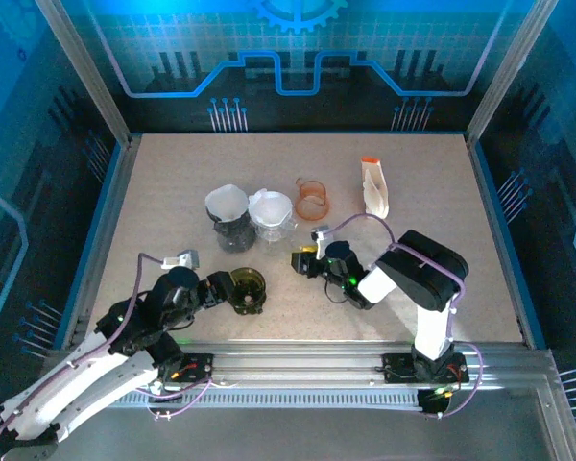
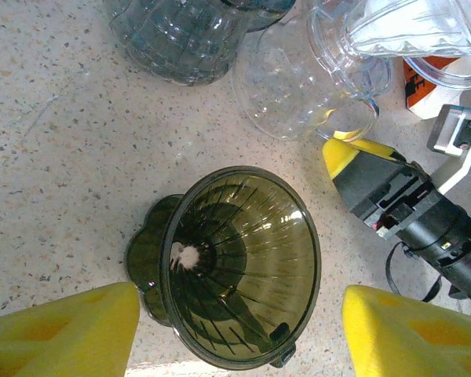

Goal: Place the coffee filter in the dripper

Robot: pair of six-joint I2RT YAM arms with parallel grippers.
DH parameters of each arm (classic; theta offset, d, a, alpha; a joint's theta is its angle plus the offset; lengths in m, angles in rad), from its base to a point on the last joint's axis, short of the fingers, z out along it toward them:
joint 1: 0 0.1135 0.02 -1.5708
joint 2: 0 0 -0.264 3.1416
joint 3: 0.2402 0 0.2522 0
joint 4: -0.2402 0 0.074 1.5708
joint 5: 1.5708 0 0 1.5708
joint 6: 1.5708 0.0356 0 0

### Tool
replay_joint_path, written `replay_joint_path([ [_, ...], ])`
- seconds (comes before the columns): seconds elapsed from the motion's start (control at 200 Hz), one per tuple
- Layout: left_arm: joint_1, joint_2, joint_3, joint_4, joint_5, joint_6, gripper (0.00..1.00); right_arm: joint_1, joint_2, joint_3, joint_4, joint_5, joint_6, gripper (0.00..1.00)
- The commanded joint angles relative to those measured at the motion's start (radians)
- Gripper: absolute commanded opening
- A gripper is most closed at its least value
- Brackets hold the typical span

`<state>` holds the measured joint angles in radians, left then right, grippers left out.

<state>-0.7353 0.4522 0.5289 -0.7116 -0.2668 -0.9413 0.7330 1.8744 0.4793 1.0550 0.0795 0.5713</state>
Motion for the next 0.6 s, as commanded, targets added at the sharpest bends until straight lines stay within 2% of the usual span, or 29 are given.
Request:
replay_joint_path([
  [0.0, 0.008, -0.002, -0.011, 0.029, 0.024, 0.008, 0.73, 0.010, -0.060, -0.058, -0.050, 0.062, 0.031, 0.49],
  [0.09, 0.009, -0.002, -0.007, 0.047, 0.038, 0.020, 0.78, 0.013, -0.147, -0.088, -0.123, 0.082, 0.033, 0.50],
  [0.185, 0.009, 0.010, 0.003, 0.072, 0.060, 0.041, 0.83, 0.013, -0.272, -0.083, -0.299, 0.109, 0.018, 0.52],
  [0.395, 0.009, 0.021, 0.022, 0.100, 0.081, 0.067, 0.90, -0.014, -0.540, 0.065, -0.851, 0.186, -0.069, 0.56],
  [0.475, 0.010, 0.014, 0.022, 0.104, 0.086, 0.070, 0.92, -0.071, -0.560, 0.164, -1.033, 0.143, -0.105, 0.57],
  [0.595, 0.010, 0.006, 0.016, 0.111, 0.092, 0.070, 0.93, -0.167, -0.498, 0.302, -1.193, 0.043, -0.164, 0.59],
])
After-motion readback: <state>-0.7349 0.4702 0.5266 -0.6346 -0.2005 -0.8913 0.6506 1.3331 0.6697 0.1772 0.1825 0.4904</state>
